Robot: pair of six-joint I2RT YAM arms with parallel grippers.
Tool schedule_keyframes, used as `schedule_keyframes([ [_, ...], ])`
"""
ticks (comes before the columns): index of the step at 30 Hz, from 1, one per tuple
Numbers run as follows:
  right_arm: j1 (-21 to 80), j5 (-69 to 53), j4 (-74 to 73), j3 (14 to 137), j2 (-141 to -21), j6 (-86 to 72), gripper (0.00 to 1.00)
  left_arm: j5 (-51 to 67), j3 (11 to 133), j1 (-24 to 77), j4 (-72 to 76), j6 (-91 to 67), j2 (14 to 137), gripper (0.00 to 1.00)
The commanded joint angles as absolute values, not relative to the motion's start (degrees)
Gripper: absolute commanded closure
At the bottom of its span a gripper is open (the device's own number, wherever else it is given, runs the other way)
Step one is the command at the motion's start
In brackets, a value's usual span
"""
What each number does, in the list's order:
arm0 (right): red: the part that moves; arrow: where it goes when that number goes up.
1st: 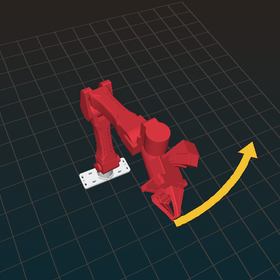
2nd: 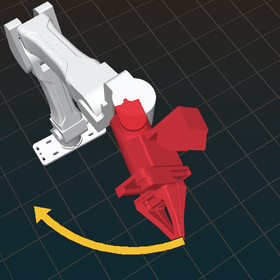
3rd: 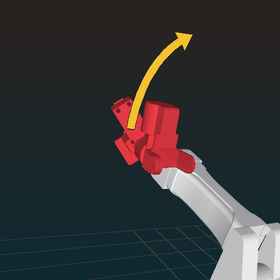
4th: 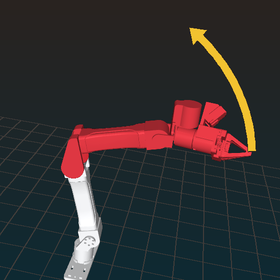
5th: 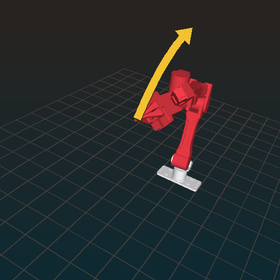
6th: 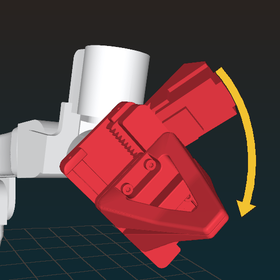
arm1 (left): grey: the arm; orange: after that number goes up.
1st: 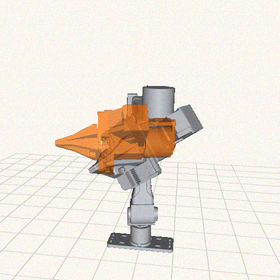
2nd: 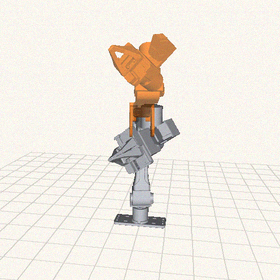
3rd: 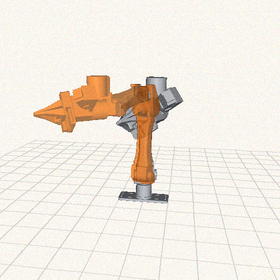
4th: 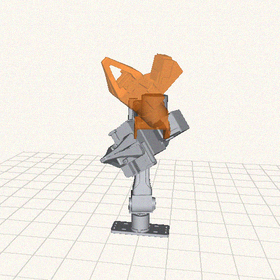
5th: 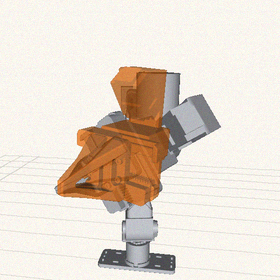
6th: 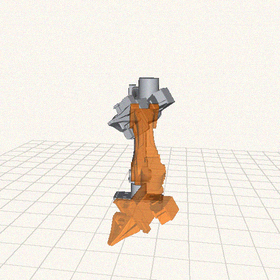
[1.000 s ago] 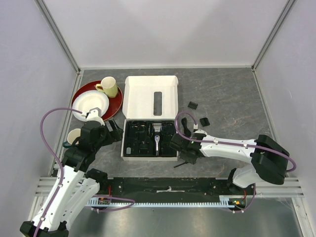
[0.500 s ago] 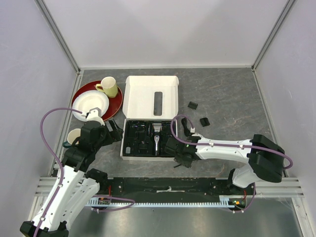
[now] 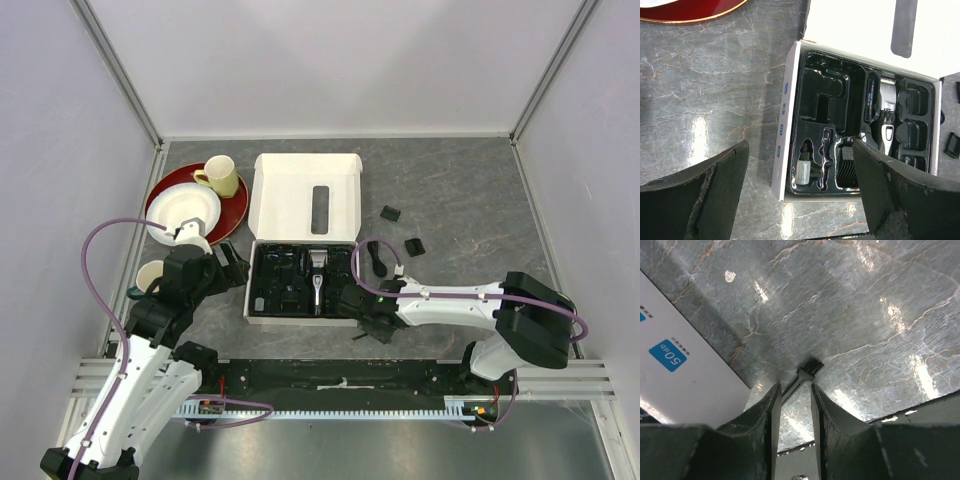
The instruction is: Sort the hair-cutting tools
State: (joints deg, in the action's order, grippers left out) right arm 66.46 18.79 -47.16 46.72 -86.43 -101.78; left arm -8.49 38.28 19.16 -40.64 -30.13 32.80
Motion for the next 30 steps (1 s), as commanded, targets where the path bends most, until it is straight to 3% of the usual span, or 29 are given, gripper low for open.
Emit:
schedule_keyframes([
  [1, 64.87, 20.66, -45.53, 44.74, -86.84, -103.01, 0.62, -9.23, 39.46, 19.34, -39.81, -31.20, 32.70, 0.10],
  [8, 62.93, 20.57, -44.21, 43.07, -87.36, -99.24, 0.61, -9.23, 39.55, 19.34, -39.73, -31.11, 32.78, 0.10],
  [20, 62.31, 18.64, -44.21, 45.44, -91.58, -87.99, 0.69, -9.23, 39.64, 19.34, -39.73, -31.20, 32.61, 0.10],
  [30, 62.32, 16.87, -43.60, 45.53, -94.04, -83.76, 0.88, -9.32, 39.46, 19.34, -39.81, -31.29, 32.34, 0.10],
])
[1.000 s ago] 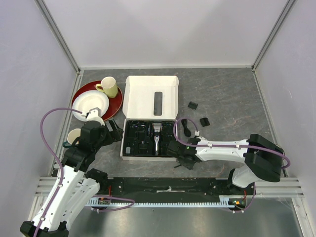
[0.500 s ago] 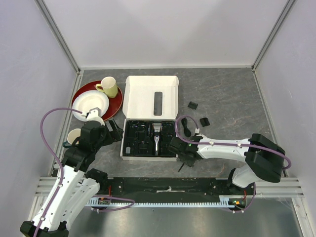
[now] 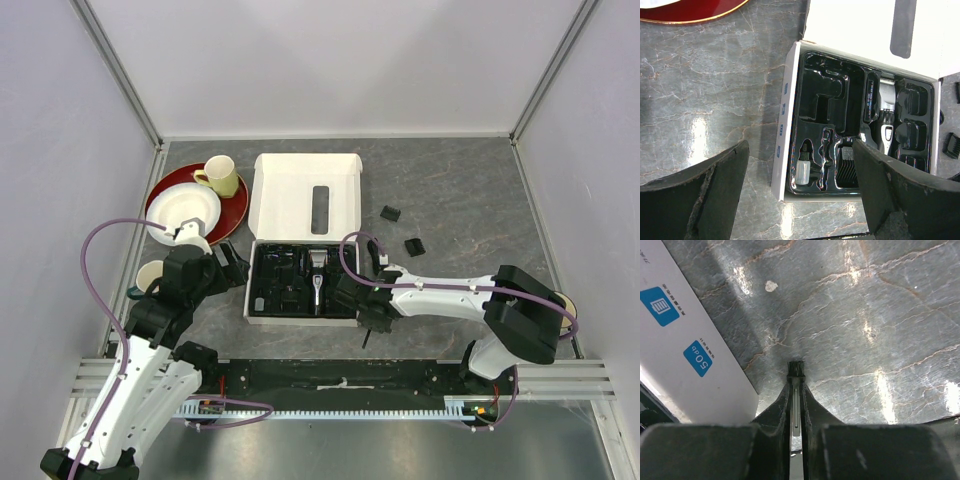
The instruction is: Sort the hair-cutting tools
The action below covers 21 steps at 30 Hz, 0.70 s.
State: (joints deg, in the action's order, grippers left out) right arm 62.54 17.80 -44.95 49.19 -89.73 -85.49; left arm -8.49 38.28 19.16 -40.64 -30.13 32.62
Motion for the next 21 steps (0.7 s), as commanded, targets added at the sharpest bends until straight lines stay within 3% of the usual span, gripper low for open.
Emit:
schedule_keyframes([
  [1, 62.31, 16.96, -43.42, 45.53, -94.04, -83.67, 0.90, -9.23, 39.55, 19.34, -39.81, -31.20, 32.34, 0.10],
  [8, 62.31, 17.67, -43.15, 45.96, -94.04, -80.43, 1.00, -9.23, 39.46, 19.34, -39.81, -31.29, 32.52, 0.10],
  [21, 62.40, 21.44, -42.89, 47.29, -86.67, -75.50, 1.00, -6.16, 39.11, 19.34, -38.59, -30.15, 32.35, 0.09],
])
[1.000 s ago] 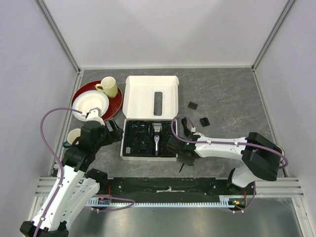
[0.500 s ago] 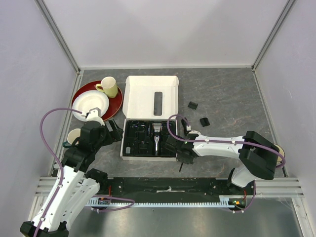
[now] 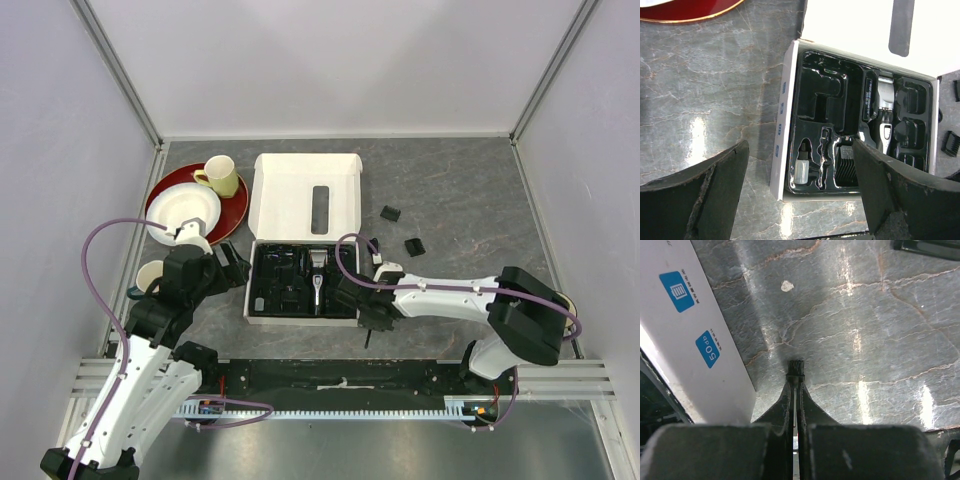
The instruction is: Sort the hair-cutting tools
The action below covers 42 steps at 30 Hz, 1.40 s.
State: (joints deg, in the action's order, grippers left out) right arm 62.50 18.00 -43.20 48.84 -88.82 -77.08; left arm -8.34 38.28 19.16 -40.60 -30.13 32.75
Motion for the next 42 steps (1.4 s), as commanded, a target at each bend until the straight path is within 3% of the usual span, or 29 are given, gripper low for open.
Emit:
schedule_keyframes([
  [1, 62.40, 21.79, -42.98, 47.37, -85.27, -75.32, 1.00, -4.67, 39.02, 19.34, -38.24, -29.54, 32.17, 0.09],
  [6, 61.88, 22.41, -43.77, 47.64, -81.92, -75.06, 1.00, 3.23, 37.97, 19.34, -33.94, -27.34, 31.38, 0.10],
  [13, 60.29, 24.34, -45.70, 49.57, -76.74, -73.13, 1.00, 28.87, 35.95, 20.47, -22.53, -25.75, 33.13, 0.15],
  [16, 59.50, 25.40, -46.23, 50.97, -74.80, -71.63, 1.00, 31.02, 34.63, 22.14, -17.60, -27.15, 32.17, 0.15],
  [20, 59.06, 26.28, -46.49, 54.84, -73.74, -68.65, 1.00, 25.07, 35.15, 23.12, -19.67, -28.03, 32.17, 0.15],
  [25, 58.98, 25.67, -46.41, 62.73, -76.63, -62.60, 1.00, 0.23, 38.76, 23.12, -32.50, -32.33, 36.12, 0.14],
  [28, 59.06, 24.44, -44.83, 66.69, -80.05, -60.48, 1.00, -5.86, 39.37, 23.12, -35.77, -34.61, 37.61, 0.13],
  [36, 62.48, 22.41, -34.90, 75.21, -90.33, -59.50, 1.00, -13.53, 39.03, 22.24, -41.83, -42.70, 42.36, 0.16],
  [42, 65.39, 22.15, -31.12, 80.85, -98.68, -58.54, 1.00, -11.69, 34.28, 21.97, -38.94, -49.38, 45.35, 0.18],
])
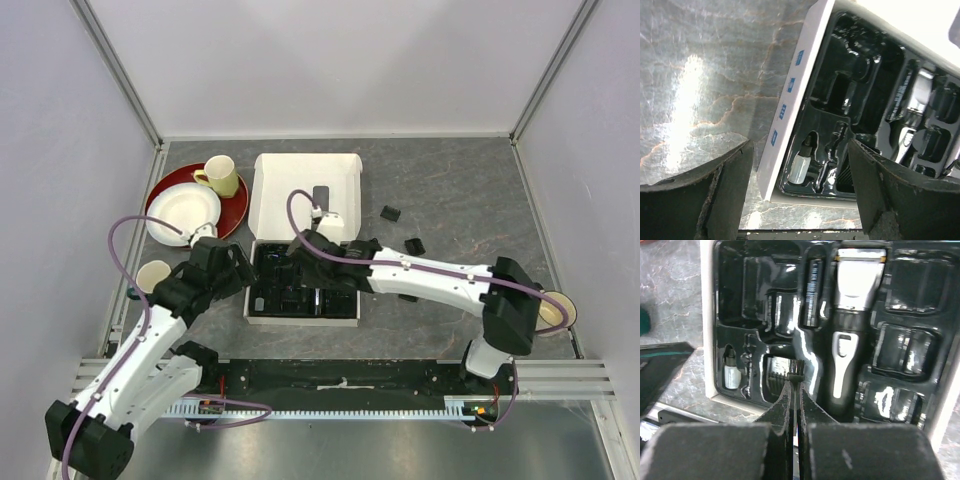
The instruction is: Sort the hair-cutting tools
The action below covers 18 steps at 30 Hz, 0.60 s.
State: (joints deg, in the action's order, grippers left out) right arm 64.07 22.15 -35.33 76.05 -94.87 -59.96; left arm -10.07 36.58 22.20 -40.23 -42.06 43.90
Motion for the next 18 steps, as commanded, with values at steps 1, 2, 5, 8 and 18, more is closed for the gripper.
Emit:
schedule_keyframes([
  [1, 65.56, 22.15, -31.03, 81.56, -99.57, -58.36, 1.00, -11.43, 32.97, 21.97, -37.72, -49.74, 45.44, 0.18],
  [2, 65.65, 21.97, -30.68, 82.08, -100.28, -58.10, 1.00, -10.90, 32.18, 21.97, -36.75, -49.83, 45.61, 0.18],
  [5, 66.00, 21.62, -30.32, 83.84, -103.09, -57.39, 1.00, -8.36, 29.89, 21.97, -34.02, -49.83, 46.75, 0.23],
  [8, 66.27, 21.18, -29.89, 84.90, -104.32, -56.69, 1.00, -4.49, 27.87, 21.97, -31.12, -49.40, 47.81, 0.37],
  [18, 66.71, 19.86, -29.71, 86.31, -106.17, -55.46, 1.00, 8.17, 26.10, 22.06, -26.72, -46.23, 45.62, 0.60],
])
